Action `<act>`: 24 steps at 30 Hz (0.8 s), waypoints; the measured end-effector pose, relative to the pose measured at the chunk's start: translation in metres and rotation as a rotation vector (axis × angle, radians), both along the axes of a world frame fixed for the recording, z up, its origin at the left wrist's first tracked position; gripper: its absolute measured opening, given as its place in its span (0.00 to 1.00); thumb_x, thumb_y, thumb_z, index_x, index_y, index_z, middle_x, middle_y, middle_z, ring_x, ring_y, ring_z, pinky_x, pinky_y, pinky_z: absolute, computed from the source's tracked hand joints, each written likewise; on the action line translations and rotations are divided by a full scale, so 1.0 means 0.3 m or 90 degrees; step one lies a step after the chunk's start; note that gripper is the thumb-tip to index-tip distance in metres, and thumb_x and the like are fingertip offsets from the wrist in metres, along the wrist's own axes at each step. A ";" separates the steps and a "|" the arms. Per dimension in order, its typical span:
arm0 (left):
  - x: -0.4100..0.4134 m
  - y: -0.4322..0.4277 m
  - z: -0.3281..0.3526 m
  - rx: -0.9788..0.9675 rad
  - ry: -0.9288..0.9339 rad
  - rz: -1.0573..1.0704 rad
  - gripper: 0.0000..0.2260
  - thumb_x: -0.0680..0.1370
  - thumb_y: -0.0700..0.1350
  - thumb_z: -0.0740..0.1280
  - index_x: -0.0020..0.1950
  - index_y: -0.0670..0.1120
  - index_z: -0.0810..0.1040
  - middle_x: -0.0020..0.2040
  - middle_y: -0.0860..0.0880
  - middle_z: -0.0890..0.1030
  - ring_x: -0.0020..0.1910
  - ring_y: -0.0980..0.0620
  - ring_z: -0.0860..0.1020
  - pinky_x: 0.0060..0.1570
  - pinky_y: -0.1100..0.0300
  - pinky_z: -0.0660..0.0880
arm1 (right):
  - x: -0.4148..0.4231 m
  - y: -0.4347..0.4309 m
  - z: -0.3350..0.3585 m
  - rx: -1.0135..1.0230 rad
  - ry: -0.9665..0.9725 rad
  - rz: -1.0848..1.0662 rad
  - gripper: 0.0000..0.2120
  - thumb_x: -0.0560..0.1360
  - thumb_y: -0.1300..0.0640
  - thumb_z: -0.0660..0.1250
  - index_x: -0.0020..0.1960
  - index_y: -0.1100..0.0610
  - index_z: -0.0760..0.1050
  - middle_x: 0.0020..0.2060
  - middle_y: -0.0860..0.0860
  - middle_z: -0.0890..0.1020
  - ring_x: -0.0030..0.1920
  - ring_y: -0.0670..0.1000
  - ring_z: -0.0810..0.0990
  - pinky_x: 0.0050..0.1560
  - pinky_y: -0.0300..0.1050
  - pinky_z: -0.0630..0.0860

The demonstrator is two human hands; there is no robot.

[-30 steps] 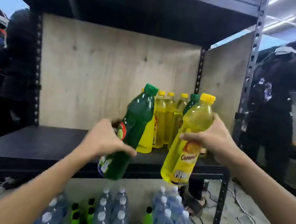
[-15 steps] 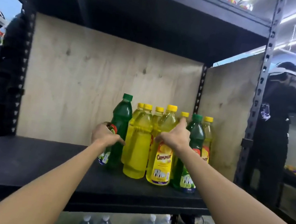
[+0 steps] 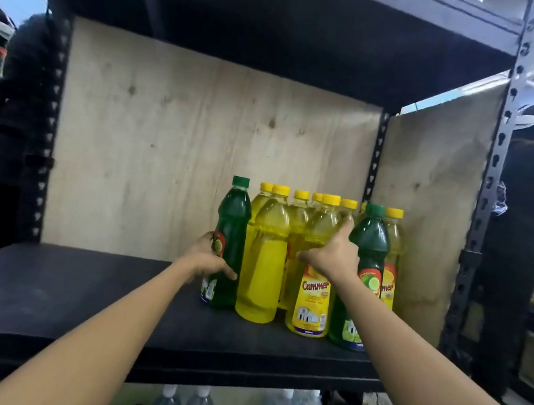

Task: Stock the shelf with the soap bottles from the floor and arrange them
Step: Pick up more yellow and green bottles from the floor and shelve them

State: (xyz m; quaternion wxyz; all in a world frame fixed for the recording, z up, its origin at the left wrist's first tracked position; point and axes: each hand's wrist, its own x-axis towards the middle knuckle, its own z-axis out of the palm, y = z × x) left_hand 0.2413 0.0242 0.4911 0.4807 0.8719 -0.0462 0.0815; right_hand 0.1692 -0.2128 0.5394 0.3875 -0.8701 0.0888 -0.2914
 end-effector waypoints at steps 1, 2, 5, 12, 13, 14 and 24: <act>-0.029 0.004 0.003 0.023 0.037 -0.022 0.45 0.61 0.41 0.84 0.73 0.44 0.65 0.69 0.44 0.74 0.67 0.43 0.73 0.61 0.53 0.73 | -0.015 0.008 0.003 0.012 0.012 0.002 0.59 0.66 0.56 0.81 0.80 0.53 0.41 0.63 0.62 0.77 0.62 0.63 0.78 0.59 0.57 0.76; -0.058 0.009 0.000 0.029 0.060 -0.037 0.43 0.62 0.38 0.83 0.73 0.43 0.65 0.69 0.43 0.75 0.67 0.43 0.73 0.59 0.54 0.74 | -0.038 0.018 0.006 0.020 0.024 0.007 0.60 0.67 0.57 0.80 0.80 0.53 0.39 0.63 0.62 0.77 0.62 0.63 0.78 0.60 0.57 0.76; -0.176 0.028 -0.020 0.013 0.021 -0.009 0.42 0.65 0.35 0.80 0.75 0.40 0.64 0.67 0.43 0.76 0.58 0.50 0.74 0.52 0.59 0.71 | -0.122 0.057 -0.001 0.030 0.034 0.029 0.57 0.70 0.61 0.76 0.80 0.52 0.35 0.59 0.62 0.78 0.57 0.62 0.80 0.58 0.57 0.79; -0.602 0.157 -0.182 0.065 -0.255 0.080 0.24 0.69 0.42 0.76 0.62 0.56 0.78 0.55 0.52 0.80 0.49 0.57 0.80 0.56 0.62 0.77 | -0.394 0.244 -0.251 0.001 -0.054 0.104 0.35 0.65 0.58 0.75 0.70 0.56 0.66 0.52 0.57 0.79 0.52 0.58 0.79 0.49 0.50 0.76; -0.677 0.183 -0.249 0.047 -0.296 0.092 0.20 0.69 0.41 0.74 0.57 0.58 0.79 0.50 0.54 0.80 0.43 0.59 0.79 0.51 0.66 0.77 | -0.438 0.290 -0.346 -0.001 -0.042 0.137 0.31 0.65 0.57 0.76 0.67 0.54 0.70 0.48 0.54 0.80 0.50 0.55 0.79 0.48 0.48 0.76; -0.740 0.204 -0.312 0.030 -0.334 0.101 0.17 0.68 0.40 0.72 0.53 0.58 0.79 0.45 0.55 0.79 0.39 0.58 0.79 0.46 0.70 0.76 | -0.477 0.330 -0.440 -0.005 -0.020 0.175 0.27 0.65 0.56 0.75 0.63 0.53 0.73 0.43 0.50 0.80 0.47 0.53 0.80 0.47 0.46 0.76; -1.125 0.738 -1.399 0.189 0.249 0.239 0.12 0.70 0.36 0.68 0.50 0.48 0.83 0.50 0.46 0.84 0.52 0.46 0.82 0.50 0.61 0.75 | -0.744 0.749 -1.577 -0.135 0.679 0.510 0.14 0.68 0.55 0.78 0.51 0.54 0.78 0.30 0.50 0.78 0.25 0.46 0.73 0.24 0.37 0.67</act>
